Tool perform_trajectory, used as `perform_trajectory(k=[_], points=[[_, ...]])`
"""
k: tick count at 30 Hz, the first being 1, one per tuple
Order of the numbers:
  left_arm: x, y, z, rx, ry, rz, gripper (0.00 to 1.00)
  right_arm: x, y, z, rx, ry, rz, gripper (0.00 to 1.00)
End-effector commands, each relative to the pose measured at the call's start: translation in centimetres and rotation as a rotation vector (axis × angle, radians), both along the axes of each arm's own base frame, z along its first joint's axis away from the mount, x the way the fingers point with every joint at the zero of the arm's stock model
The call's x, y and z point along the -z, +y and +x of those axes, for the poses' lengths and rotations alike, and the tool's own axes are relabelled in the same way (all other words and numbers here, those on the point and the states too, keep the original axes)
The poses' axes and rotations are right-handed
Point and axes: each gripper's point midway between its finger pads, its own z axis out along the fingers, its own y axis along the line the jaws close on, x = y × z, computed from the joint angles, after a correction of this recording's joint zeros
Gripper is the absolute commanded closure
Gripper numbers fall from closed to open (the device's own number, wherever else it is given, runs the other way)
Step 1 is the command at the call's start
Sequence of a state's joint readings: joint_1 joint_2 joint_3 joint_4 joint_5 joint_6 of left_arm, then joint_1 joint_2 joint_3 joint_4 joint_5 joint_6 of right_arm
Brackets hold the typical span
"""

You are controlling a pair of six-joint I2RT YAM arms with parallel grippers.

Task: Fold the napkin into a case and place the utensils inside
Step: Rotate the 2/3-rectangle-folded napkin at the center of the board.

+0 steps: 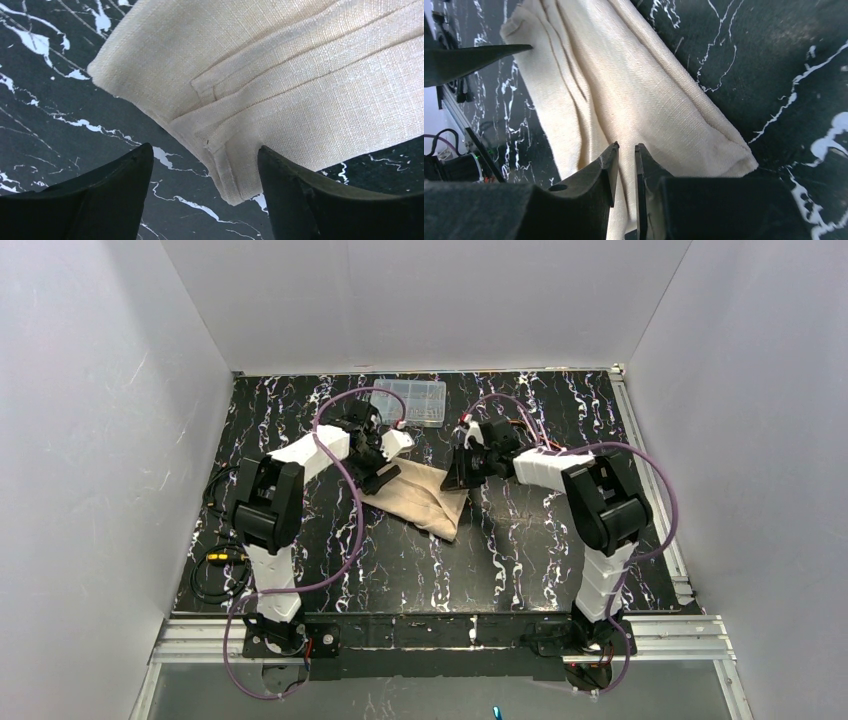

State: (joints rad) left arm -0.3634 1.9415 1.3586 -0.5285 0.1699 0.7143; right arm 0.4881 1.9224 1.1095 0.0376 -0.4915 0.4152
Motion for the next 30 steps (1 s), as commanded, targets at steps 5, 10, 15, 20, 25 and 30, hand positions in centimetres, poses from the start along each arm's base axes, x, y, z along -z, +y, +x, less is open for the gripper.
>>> perform_trajectory(k=[5, 10, 15, 20, 25, 30], points=[[-6.8, 1.5, 0.4, -0.106, -0.085, -0.039, 0.13, -6.2, -0.1, 3.5, 0.048, -0.157, 0.035, 0.72], [-8.0, 1.7, -1.3, -0.127, -0.016, -0.057, 0.12, -3.2, -0.9, 2.9, 0.065, -0.115, -0.023, 0.75], [-6.9, 0.7, -5.8, -0.079, 0.172, -0.114, 0.12, -0.7, -2.3, 2.9, 0.092, -0.109, -0.116, 0.78], [-3.2, 1.4, -7.9, -0.042, 0.247, -0.051, 0.16, 1.7, -3.3, 1.7, 0.096, -0.048, -0.175, 0.81], [-1.3, 2.4, -5.3, -0.052, 0.174, 0.029, 0.19, 3.2, -4.3, 0.0, 0.093, 0.008, -0.223, 0.83], [-0.1, 2.4, -1.7, -0.064, 0.102, 0.075, 0.21, 3.3, -4.5, -4.1, 0.079, 0.068, -0.212, 0.85]])
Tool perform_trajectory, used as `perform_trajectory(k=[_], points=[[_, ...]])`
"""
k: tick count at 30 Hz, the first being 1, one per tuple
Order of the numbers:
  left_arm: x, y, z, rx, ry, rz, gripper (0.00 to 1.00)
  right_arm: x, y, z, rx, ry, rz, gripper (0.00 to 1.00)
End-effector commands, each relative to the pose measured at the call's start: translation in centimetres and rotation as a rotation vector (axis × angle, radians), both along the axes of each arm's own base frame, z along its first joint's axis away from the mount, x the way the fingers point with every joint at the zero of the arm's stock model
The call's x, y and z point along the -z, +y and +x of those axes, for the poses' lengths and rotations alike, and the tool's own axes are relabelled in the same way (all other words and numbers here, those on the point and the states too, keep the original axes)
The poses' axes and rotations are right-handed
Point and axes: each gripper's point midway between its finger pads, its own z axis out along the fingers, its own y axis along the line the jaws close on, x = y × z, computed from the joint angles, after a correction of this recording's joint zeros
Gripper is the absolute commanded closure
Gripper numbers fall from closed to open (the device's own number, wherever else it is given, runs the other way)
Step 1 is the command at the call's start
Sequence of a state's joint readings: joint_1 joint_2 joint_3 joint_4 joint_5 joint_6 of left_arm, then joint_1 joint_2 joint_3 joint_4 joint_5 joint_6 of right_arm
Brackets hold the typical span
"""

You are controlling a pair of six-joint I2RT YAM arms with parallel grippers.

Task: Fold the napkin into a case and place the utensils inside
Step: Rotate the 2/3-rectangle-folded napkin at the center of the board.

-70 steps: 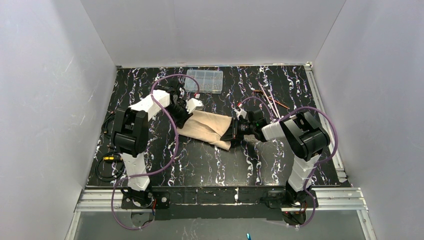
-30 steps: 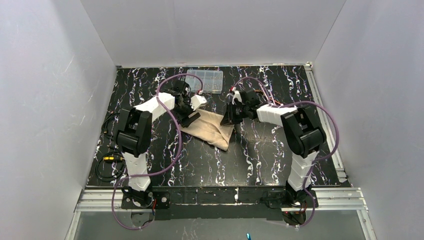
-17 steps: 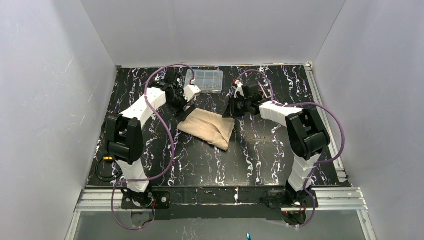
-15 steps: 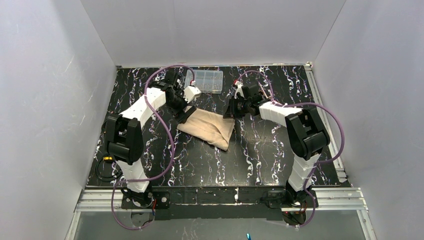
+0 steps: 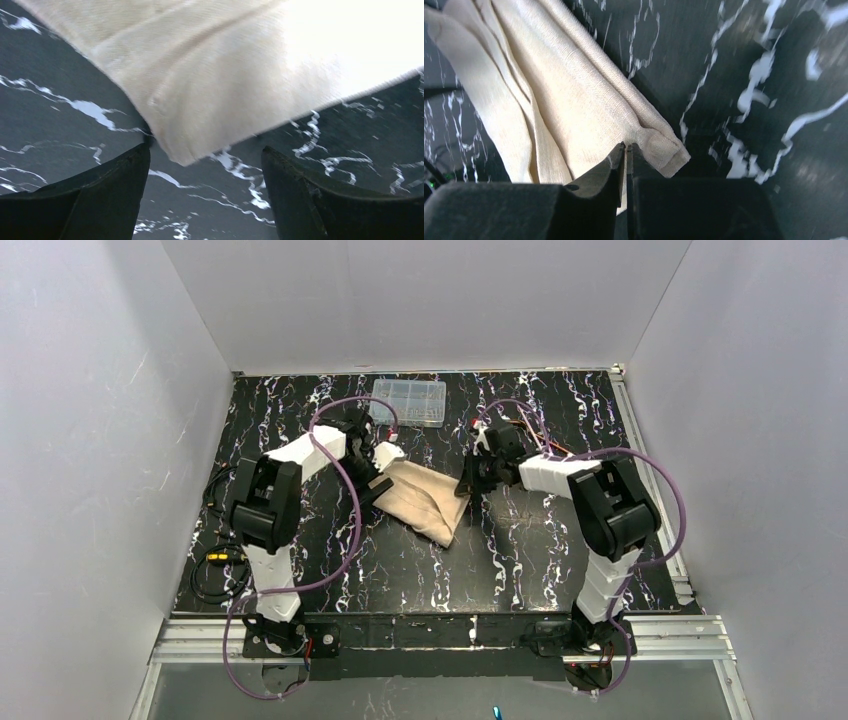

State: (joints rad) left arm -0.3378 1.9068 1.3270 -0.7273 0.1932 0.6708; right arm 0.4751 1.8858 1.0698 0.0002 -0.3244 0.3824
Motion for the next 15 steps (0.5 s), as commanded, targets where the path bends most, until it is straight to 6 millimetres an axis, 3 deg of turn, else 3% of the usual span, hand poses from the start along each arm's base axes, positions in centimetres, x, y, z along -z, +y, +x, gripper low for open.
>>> perform_trajectory(k=[1, 9, 12, 15], points=[[0.0, 0.0, 4.4, -0.003, -0.106, 0.045, 0.21, 1.8, -1.4, -6.0, -0.01, 0.129, -0.061, 0.85], [-1.2, -1.4, 9.5, -0.031, -0.216, 0.046, 0.2, -0.6, 0.7, -11.9, -0.018, 0.18, 0.014, 0.85], [-2.4, -1.5, 10.4, -0.041, -0.255, 0.04, 0.18, -2.2, 1.5, -13.0, -0.038, 0.192, 0.047, 0.83], [-4.2, -1.3, 10.5, -0.052, -0.277, 0.041, 0.15, -4.5, 2.0, -12.8, -0.09, 0.166, 0.055, 0.81]])
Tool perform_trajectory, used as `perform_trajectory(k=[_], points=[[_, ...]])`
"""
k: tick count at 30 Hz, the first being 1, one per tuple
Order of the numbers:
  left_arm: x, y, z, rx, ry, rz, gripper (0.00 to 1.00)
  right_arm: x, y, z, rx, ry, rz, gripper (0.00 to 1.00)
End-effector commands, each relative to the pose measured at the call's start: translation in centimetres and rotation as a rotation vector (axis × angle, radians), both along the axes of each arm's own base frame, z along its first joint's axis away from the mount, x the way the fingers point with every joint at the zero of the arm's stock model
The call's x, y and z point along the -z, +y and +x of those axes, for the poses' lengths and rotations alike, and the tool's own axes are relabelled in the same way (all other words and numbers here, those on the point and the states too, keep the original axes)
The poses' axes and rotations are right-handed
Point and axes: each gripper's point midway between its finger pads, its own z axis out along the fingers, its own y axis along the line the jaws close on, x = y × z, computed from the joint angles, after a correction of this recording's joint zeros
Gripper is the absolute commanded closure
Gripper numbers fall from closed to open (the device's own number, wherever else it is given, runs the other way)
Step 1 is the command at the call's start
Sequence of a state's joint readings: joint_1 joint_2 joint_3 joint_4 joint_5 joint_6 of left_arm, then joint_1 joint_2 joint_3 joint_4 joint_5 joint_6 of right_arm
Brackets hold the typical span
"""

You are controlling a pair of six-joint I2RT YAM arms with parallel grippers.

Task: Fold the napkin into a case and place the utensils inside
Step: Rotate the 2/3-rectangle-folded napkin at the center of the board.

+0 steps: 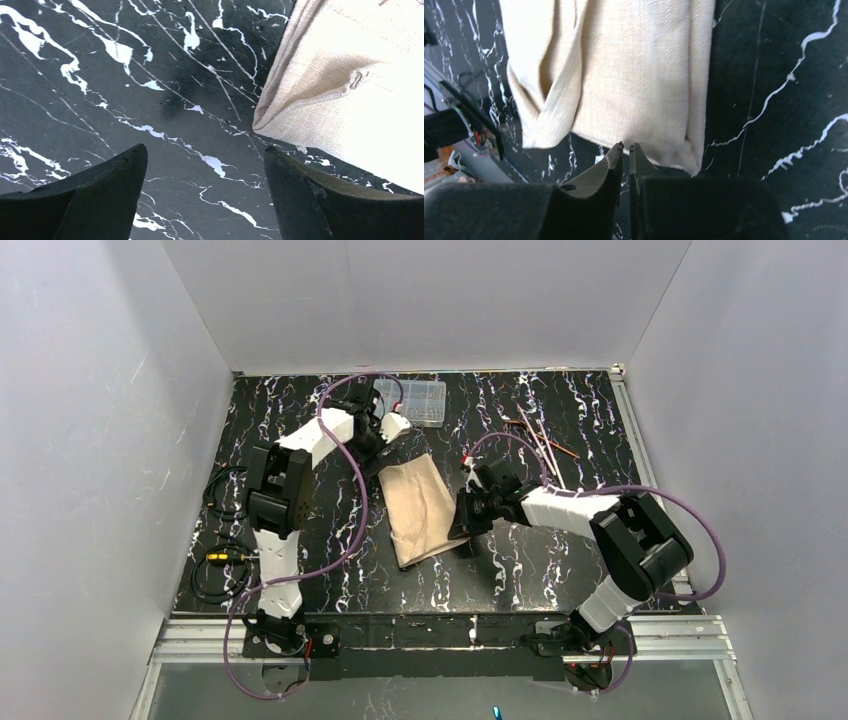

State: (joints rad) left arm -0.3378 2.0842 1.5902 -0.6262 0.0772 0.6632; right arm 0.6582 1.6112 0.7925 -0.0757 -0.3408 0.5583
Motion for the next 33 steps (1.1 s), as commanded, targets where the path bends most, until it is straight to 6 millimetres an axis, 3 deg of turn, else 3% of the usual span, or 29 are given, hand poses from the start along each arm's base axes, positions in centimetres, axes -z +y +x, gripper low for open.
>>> perform_trajectory(k=[1, 4, 6, 10, 13, 16, 20, 28, 33], points=[[-4.4, 0.0, 0.3, -0.024, -0.056, -0.013, 0.14, -4.6, 0.9, 0.7, -0.039, -0.044, 0.035, 0.8], [-7.4, -0.2, -2.4, -0.05, -0.003, -0.087, 0.13, -7.0, 1.8, 2.5, -0.076, -0.117, 0.041, 0.78], [-8.3, -0.4, -5.5, -0.055, 0.07, -0.136, 0.12, -7.6, 2.4, 3.8, -0.094, -0.154, 0.043, 0.79], [-8.1, -1.7, -12.3, -0.067, 0.259, -0.226, 0.11, -5.3, 3.0, 5.4, -0.117, -0.152, 0.019, 0.82], [-5.9, -2.3, -14.8, -0.087, 0.338, -0.223, 0.11, -3.1, 3.0, 6.3, -0.129, -0.154, -0.017, 0.84], [-3.7, -2.6, -14.2, -0.138, 0.359, -0.213, 0.14, -1.1, 2.6, 6.7, -0.138, -0.136, -0.06, 0.86], [-2.1, -3.9, -12.1, -0.17, 0.363, -0.226, 0.18, -0.1, 2.1, 6.0, -0.124, -0.118, -0.06, 0.89], [-0.1, -5.4, -8.0, -0.173, 0.324, -0.177, 0.19, 1.9, 1.8, 1.9, -0.078, -0.013, 0.018, 0.92], [0.2, -6.1, -5.4, -0.167, 0.282, -0.169, 0.19, 2.2, 3.2, 0.2, -0.059, 0.021, 0.085, 0.93]])
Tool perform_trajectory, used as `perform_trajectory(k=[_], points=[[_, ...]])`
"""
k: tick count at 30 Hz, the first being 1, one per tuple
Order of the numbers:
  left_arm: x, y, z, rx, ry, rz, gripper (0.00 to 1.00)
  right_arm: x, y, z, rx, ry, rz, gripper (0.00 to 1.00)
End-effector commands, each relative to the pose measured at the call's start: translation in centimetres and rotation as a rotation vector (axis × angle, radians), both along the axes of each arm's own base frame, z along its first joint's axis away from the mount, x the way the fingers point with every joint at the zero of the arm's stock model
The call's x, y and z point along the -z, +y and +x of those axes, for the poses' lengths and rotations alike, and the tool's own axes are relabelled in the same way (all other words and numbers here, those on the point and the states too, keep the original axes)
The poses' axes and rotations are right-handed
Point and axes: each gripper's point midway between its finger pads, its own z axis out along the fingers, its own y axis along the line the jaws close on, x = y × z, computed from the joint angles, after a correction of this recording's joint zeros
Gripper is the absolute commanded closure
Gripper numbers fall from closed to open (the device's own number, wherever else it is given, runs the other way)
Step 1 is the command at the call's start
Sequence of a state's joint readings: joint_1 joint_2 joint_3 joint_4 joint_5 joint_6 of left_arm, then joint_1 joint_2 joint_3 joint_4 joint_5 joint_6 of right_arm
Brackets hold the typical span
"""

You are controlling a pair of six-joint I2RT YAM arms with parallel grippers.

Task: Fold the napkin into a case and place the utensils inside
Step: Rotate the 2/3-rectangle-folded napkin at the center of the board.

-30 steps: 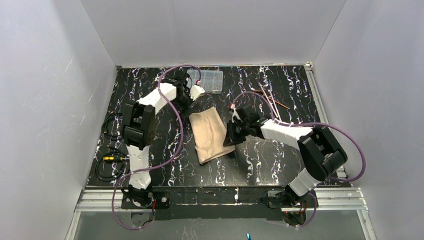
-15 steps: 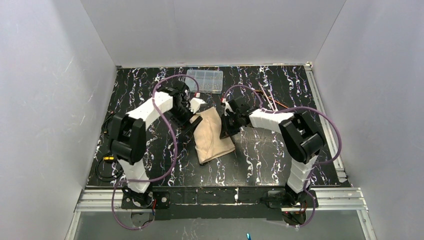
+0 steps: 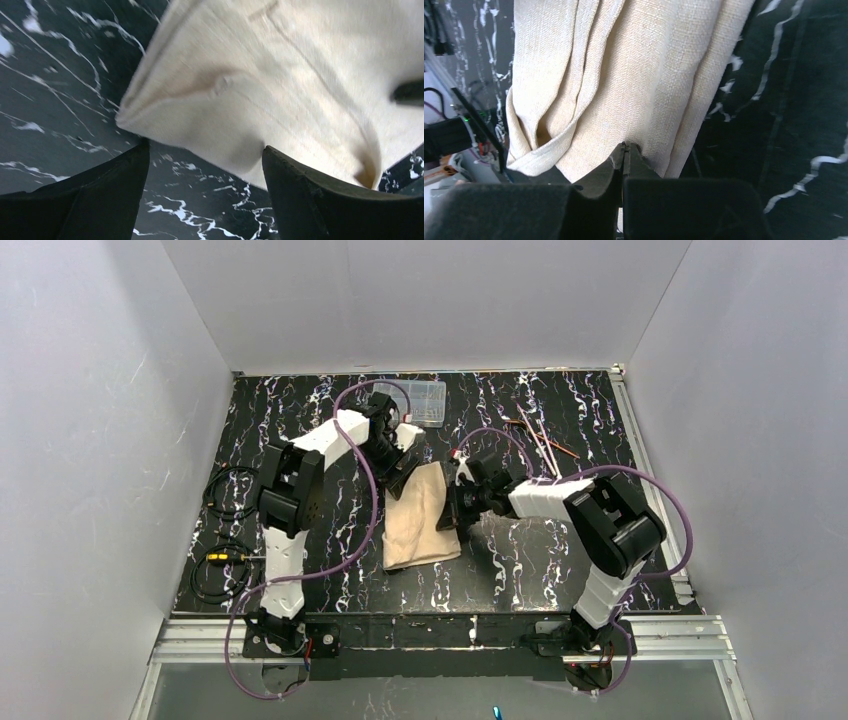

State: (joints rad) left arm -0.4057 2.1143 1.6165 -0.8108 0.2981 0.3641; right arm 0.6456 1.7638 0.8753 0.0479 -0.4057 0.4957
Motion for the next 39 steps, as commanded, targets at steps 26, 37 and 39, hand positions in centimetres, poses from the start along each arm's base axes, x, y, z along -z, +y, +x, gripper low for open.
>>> perform_trajectory(k=[26, 37, 39], points=[[-18.1, 0.0, 3.0, 0.143, -0.32, -0.166, 0.01, -7.8, 9.0, 3.3, 0.228, -0.078, 0.4, 0.91], [-10.3, 7.6, -9.8, -0.002, -0.039, -0.02, 0.16, -4.8, 6.9, 7.7, 0.152, -0.156, 0.228, 0.93], [-9.2, 8.0, -10.5, -0.043, -0.058, -0.014, 0.18, -4.4, 6.9, 7.8, 0.147, -0.157, 0.214, 0.93]])
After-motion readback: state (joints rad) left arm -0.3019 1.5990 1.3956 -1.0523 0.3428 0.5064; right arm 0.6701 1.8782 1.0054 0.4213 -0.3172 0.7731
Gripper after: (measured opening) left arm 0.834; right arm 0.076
